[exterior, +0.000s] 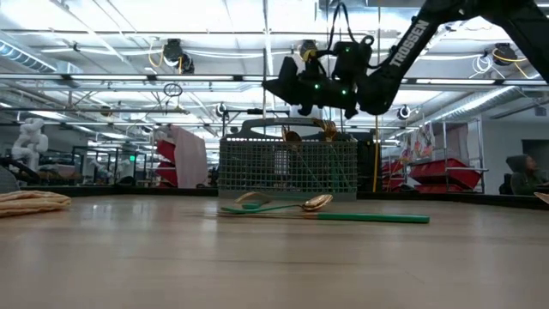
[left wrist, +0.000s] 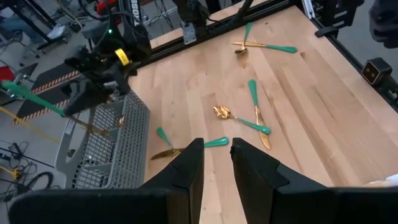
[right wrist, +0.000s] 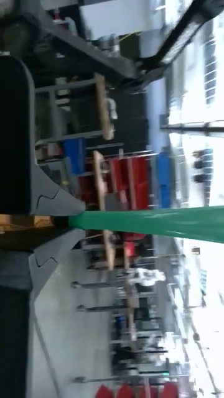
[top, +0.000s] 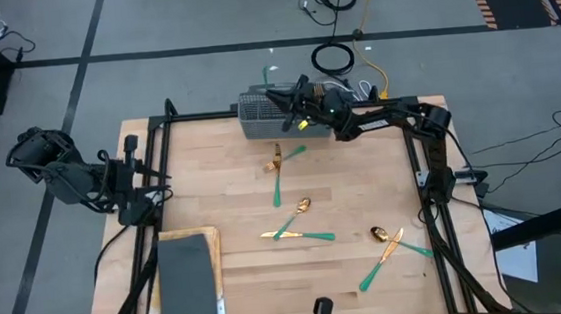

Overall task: Sort silverware
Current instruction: Put the green knife into the gray silverware holder

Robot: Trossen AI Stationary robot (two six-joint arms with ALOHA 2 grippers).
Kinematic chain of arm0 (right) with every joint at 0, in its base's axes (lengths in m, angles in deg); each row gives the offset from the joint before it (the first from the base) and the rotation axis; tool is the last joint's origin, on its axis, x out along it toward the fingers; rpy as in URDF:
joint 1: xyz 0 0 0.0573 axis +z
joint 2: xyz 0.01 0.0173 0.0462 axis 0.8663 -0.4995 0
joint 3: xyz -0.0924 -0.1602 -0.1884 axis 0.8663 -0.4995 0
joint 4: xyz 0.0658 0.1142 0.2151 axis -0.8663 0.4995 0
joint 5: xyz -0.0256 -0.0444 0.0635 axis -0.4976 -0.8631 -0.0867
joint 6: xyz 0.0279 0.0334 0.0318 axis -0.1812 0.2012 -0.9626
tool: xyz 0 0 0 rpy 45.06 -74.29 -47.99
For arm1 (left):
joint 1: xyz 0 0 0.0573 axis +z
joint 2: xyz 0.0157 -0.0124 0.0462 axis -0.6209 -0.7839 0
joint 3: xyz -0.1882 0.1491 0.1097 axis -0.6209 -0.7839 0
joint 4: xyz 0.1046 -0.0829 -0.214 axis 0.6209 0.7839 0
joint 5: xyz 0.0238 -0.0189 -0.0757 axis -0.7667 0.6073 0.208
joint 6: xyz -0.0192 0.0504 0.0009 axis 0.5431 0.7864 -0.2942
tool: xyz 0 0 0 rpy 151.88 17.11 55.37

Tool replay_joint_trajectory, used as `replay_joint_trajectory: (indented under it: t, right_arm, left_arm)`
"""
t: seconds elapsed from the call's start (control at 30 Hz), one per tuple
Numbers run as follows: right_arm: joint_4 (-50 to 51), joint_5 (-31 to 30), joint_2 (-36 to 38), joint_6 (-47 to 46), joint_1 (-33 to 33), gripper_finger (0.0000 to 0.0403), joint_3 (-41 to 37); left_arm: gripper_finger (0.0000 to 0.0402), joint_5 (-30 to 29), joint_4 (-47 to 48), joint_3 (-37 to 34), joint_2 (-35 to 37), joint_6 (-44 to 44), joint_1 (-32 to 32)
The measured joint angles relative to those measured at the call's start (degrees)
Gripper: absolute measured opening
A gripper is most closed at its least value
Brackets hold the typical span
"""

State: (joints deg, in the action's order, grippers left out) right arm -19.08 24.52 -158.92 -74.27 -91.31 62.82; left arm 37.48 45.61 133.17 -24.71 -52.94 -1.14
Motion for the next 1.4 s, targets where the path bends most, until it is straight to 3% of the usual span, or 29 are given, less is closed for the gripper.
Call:
replay_joint_trajectory:
  t: [0.53,0.7,0.93,1.1,1.27,1.4]
  right_arm:
    - [0.83,3.17,0.03,0.55,-0.73,0.0,0.44]
    - [2.17,6.14,0.03,0.99,0.38,0.0,5.47]
    - [11.91,8.84,-2.44,5.84,1.29,0.0,15.51]
    - [2.96,10.24,-10.47,0.77,0.67,0.0,18.89]
    - [-9.72,7.4,-16.78,-7.51,-0.31,0.0,19.5]
    - [-11.19,5.61,-18.11,-8.46,-0.19,0.0,19.69]
  left_arm:
    - [0.009,0.01,0.15,0.0,0.11,1.09,0.01]
    - [0.009,0.01,0.14,0.0,0.17,1.36,0.02]
    - [0.009,0.01,0.15,0.0,0.17,1.14,0.01]
    - [0.009,0.18,0.18,0.0,0.28,1.11,0.01]
    - [0.009,0.27,0.66,0.0,0.44,1.05,0.0]
    - [0.009,0.27,1.46,0.0,0.48,1.01,0.0]
